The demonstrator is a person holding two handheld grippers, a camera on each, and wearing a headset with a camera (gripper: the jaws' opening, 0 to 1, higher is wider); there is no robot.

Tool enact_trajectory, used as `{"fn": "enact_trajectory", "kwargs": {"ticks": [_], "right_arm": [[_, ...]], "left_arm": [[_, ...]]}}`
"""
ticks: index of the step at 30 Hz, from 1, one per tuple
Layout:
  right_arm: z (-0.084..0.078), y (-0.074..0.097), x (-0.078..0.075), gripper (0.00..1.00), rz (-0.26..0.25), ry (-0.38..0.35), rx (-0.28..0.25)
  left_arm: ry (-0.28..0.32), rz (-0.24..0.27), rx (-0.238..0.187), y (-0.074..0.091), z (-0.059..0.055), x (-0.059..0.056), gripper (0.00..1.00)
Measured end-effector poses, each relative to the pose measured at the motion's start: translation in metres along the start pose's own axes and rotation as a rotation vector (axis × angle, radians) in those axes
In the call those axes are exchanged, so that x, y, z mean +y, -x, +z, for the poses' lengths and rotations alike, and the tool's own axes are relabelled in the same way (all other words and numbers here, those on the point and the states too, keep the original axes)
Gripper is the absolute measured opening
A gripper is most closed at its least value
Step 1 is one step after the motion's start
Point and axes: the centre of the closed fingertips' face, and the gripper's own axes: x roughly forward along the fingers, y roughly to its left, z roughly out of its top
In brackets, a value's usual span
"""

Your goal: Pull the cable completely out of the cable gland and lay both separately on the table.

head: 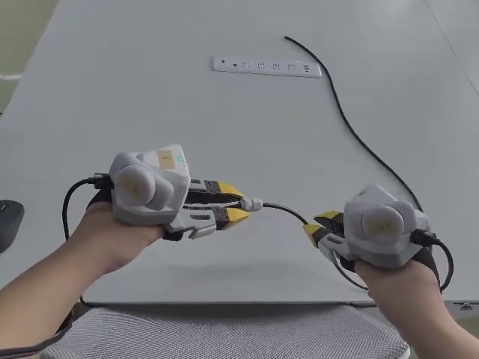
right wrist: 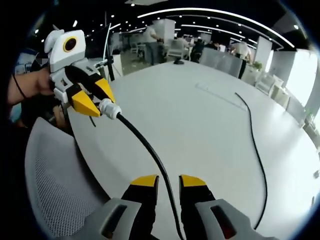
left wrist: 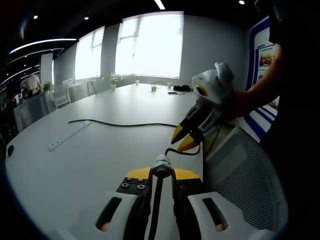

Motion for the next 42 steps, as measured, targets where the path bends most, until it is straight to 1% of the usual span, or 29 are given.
{"fn": "enact_trajectory", "kwargs": {"ticks": [2,3,4,5,6,7,11,13,17,19,21,25,27,33,34,35,36,38,42], "right_arm": [[0.004,0.003,0.003,0.15,0.007,0.033,0.0],[0.008,0.005,0.005,0.16,0.011,0.051,-0.009],[0.014,0.006,0.009,0.17,0.026,0.083,-0.024],[0.018,0.006,0.01,0.19,0.026,0.102,-0.031],[0.025,0.007,0.013,0.21,0.023,0.141,-0.046],[0.027,0.007,0.014,0.21,0.026,0.15,-0.049],[0.045,0.006,0.028,0.21,0.049,0.259,-0.074],[0.051,0.004,0.035,0.21,0.06,0.295,-0.085],[0.06,0.0,0.047,0.2,0.092,0.374,-0.101],[0.061,-0.002,0.05,0.19,0.102,0.41,-0.096],[0.061,-0.004,0.053,0.18,0.109,0.428,-0.096],[0.06,-0.006,0.056,0.11,0.133,0.453,-0.083],[0.059,-0.008,0.057,0.09,0.134,0.474,-0.079],[0.062,-0.01,0.062,0.06,0.151,0.502,-0.087],[0.06,-0.01,0.062,0.05,0.145,0.512,-0.075],[0.06,-0.011,0.063,0.04,0.144,0.517,-0.08],[0.06,-0.011,0.064,0.02,0.146,0.519,-0.081],[0.059,-0.011,0.064,0.02,0.148,0.529,-0.08],[0.059,-0.011,0.063,0.01,0.146,0.507,-0.078]], "left_arm": [[0.002,-0.002,-0.002,0.0,0.0,0.0,0.15],[0.002,-0.002,-0.002,0.0,0.0,0.0,0.15],[0.001,-0.002,-0.002,0.0,0.0,0.001,0.15],[0.002,-0.002,-0.002,0.0,0.0,0.001,0.15],[0.002,-0.002,-0.003,0.0,0.0,0.001,0.15],[0.001,-0.001,-0.004,0.0,0.0,0.001,0.15],[0.001,-0.005,-0.003,-0.002,0.0,0.0,0.15],[0.0,-0.009,-0.001,-0.002,0.001,-0.001,0.15],[-0.003,-0.011,0.004,-0.002,-0.001,-0.003,0.15],[-0.005,-0.011,0.007,-0.002,-0.001,-0.003,0.15],[-0.004,-0.012,0.007,-0.002,-0.001,-0.004,0.15],[-0.006,-0.012,0.009,-0.002,-0.001,-0.004,0.15],[-0.006,-0.013,0.01,-0.002,-0.001,-0.005,0.15],[-0.012,-0.019,0.017,-0.004,-0.002,-0.008,0.15],[-0.012,-0.02,0.02,-0.005,-0.003,-0.008,0.15],[-0.014,-0.019,0.017,-0.005,-0.002,-0.008,0.15],[-0.009,-0.02,0.016,-0.005,-0.002,-0.008,0.15],[-0.011,-0.021,0.019,-0.005,-0.003,-0.008,0.15],[-0.01,-0.021,0.018,-0.006,-0.003,-0.008,0.15]]}}
